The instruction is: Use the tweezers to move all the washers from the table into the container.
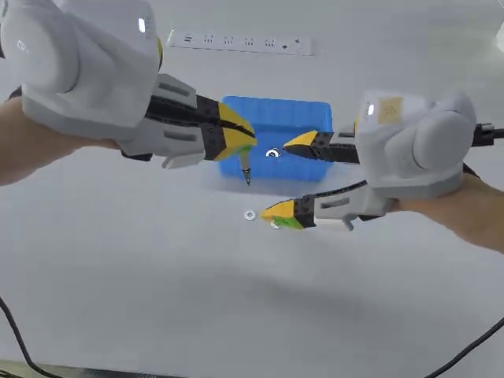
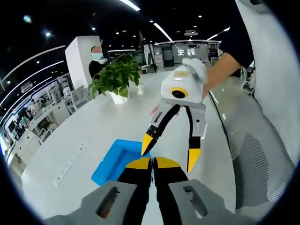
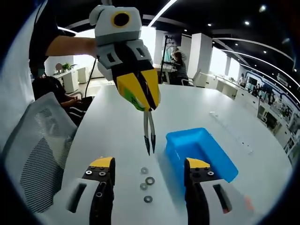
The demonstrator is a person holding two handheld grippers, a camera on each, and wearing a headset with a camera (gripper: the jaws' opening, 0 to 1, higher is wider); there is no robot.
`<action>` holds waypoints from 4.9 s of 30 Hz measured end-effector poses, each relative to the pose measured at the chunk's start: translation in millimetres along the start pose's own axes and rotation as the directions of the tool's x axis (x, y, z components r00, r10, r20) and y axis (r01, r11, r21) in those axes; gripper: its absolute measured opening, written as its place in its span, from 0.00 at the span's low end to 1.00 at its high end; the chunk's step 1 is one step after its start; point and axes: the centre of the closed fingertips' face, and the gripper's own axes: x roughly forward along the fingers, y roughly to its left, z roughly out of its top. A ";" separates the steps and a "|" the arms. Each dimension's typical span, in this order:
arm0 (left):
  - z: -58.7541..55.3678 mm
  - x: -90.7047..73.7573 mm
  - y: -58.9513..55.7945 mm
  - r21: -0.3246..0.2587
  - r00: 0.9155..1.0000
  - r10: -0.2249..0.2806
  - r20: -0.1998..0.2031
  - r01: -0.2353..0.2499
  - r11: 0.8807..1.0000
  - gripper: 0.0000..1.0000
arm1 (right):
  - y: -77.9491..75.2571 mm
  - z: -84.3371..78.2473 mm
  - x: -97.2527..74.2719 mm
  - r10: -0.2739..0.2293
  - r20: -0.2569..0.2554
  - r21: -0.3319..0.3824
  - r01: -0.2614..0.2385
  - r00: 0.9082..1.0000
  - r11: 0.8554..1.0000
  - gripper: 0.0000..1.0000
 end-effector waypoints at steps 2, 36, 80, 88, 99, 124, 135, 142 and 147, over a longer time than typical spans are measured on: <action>-1.9 2.7 -5.6 -0.010 1.000 -0.003 0.000 0.003 1.000 0.05 | 5.0 -4.3 -1.9 -0.009 -0.009 0.003 0.009 1.000 1.000 0.66; -25.4 21.2 -27.2 -0.069 1.000 -0.007 0.008 0.008 0.998 0.06 | 49.8 -43.2 -25.7 0.006 -0.001 0.200 -0.006 1.000 0.980 0.99; -40.7 25.6 -24.8 -0.082 1.000 -0.025 0.002 0.025 0.996 0.06 | 61.1 -43.6 -15.3 0.114 0.015 0.239 -0.115 0.993 0.964 0.86; -41.7 24.9 -25.6 -0.082 0.999 -0.033 0.003 0.033 0.996 0.06 | 42.7 -35.5 -1.9 0.120 0.019 0.180 -0.122 0.993 0.976 0.79; -41.5 26.5 -21.6 -0.083 0.999 -0.039 -0.002 0.038 0.996 0.06 | 40.0 -25.9 31.4 0.225 0.001 0.070 -0.225 0.974 0.972 0.57; -39.1 28.7 -26.7 -0.109 0.998 -0.061 0.012 0.062 0.992 0.06 | 29.9 -28.7 59.3 0.305 -0.064 0.002 -0.306 0.950 0.952 0.25; -39.4 27.8 -29.1 -0.102 0.997 -0.072 0.005 0.072 0.992 0.06 | 24.1 -29.3 60.8 0.287 -0.085 -0.038 -0.291 0.954 0.956 0.13; -41.9 26.3 -26.7 -0.094 0.998 -0.068 -0.006 0.067 0.993 0.06 | 23.9 -31.8 62.3 0.280 -0.104 -0.074 -0.288 0.954 0.955 0.11; -41.9 27.0 -26.2 -0.094 0.998 -0.067 -0.012 0.066 0.993 0.06 | 23.9 -31.8 61.9 0.279 -0.098 -0.088 -0.288 0.955 0.954 0.10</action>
